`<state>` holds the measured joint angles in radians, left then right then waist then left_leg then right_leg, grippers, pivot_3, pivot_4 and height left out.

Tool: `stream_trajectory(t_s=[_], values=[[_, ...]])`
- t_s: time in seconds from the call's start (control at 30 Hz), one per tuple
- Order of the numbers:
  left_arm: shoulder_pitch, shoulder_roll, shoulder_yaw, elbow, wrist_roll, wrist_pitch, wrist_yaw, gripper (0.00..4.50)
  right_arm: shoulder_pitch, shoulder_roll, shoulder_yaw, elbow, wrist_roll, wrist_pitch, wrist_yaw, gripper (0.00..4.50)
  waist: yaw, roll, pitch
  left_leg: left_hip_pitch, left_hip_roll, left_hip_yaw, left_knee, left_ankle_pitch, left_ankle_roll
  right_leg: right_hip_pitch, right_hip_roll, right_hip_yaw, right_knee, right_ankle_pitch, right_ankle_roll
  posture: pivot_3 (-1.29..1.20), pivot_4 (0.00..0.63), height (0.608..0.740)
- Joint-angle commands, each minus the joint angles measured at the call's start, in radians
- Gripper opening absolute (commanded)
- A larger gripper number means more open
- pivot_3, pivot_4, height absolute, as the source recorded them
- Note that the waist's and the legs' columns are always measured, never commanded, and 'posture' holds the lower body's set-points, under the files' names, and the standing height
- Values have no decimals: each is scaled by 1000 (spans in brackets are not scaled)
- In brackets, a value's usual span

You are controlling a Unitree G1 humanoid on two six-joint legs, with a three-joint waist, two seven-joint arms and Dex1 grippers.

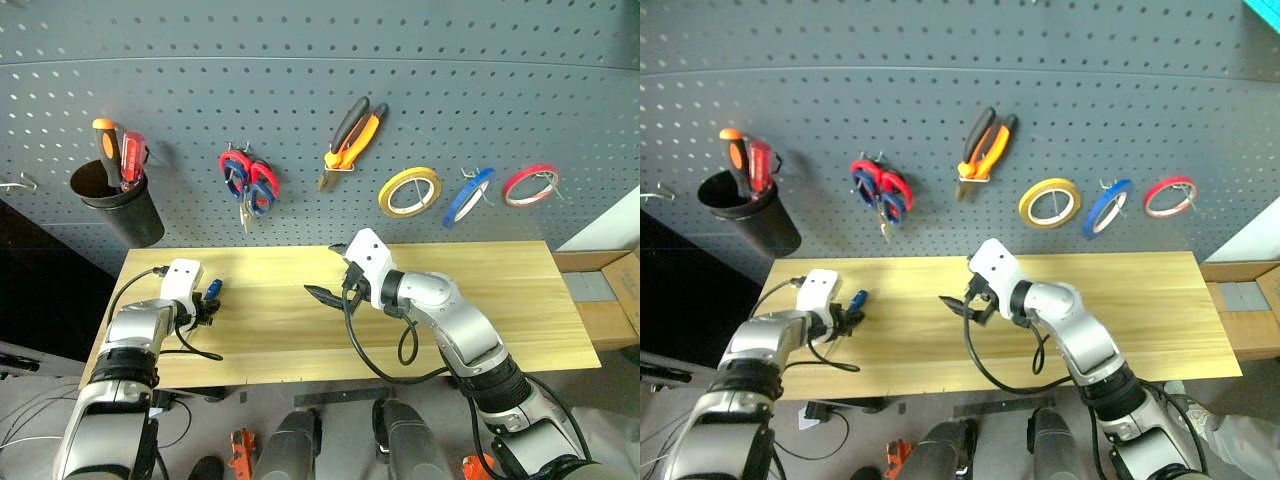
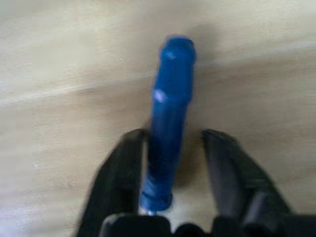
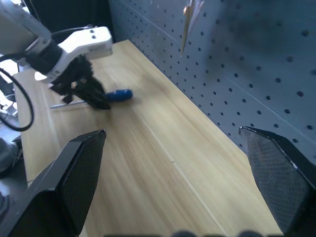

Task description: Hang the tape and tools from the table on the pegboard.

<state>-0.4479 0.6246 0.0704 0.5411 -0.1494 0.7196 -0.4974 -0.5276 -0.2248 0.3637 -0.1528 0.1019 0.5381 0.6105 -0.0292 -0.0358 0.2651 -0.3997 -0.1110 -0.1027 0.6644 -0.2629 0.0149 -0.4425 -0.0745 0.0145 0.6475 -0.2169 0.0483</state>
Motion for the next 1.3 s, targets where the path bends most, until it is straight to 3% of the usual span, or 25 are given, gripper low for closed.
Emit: stream_trajectory(t_s=[0.03,0.23,0.4,0.5,0.6,0.73,0.9,1.03,1.2,1.3], values=[[95,37,68,-222,-45,100,-9,565,-36,-3,-34,-16,38,-34,46,4500,-2,0,0,0,0,0,0,0,0,0,0,0,0,0,0,34,261,740],[334,37,264,-784,-206,193,-44,448,-60,-35,-135,-132,285,-10,265,4500,3,0,0,-2,1,-2,-1,0,-1,0,0,0,-2,0,0,74,223,740],[446,-114,561,-1127,-481,88,-73,448,-132,-44,-169,-126,356,-10,309,4500,18,0,-3,0,1,-2,-1,0,-1,1,0,0,-3,0,0,127,191,740],[424,-166,656,-1198,-590,11,-41,448,-169,-33,-160,-101,364,-40,334,4500,33,-1,-9,0,2,-2,-1,0,-2,1,1,-1,-2,0,0,141,178,740],[218,-111,721,-1173,-668,-59,67,448,-216,-8,-155,-52,360,-82,351,4500,56,-3,-15,0,1,-3,0,1,-3,1,1,-2,-1,0,0,170,151,740],[41,-4,725,-1100,-645,-126,124,448,-249,9,-150,-7,353,-120,370,4500,67,-12,-36,0,1,-4,1,1,-5,2,2,-5,-2,1,-2,178,137,740],[-88,118,625,-919,-424,-329,140,448,-262,14,-144,21,346,-153,379,4500,78,-13,-52,1,0,-1,0,1,-4,2,3,-4,-3,1,-2,182,132,740],[-131,123,547,-761,-290,-495,145,448,-277,33,-154,36,342,-167,346,4500,82,-13,-55,2,0,-1,-1,1,-4,2,3,-4,-2,1,-2,173,141,740],[-154,82,477,-556,-235,-637,109,448,-329,110,-209,94,309,-196,187,4500,80,-13,-55,2,0,0,-1,1,-4,1,3,-3,-1,1,-2,152,151,740],[-182,47,452,-455,-221,-724,102,448,-338,123,-217,77,329,-172,176,4500,78,-13,-55,1,0,-1,0,1,-4,0,3,-4,-1,1,-2,134,161,740]])
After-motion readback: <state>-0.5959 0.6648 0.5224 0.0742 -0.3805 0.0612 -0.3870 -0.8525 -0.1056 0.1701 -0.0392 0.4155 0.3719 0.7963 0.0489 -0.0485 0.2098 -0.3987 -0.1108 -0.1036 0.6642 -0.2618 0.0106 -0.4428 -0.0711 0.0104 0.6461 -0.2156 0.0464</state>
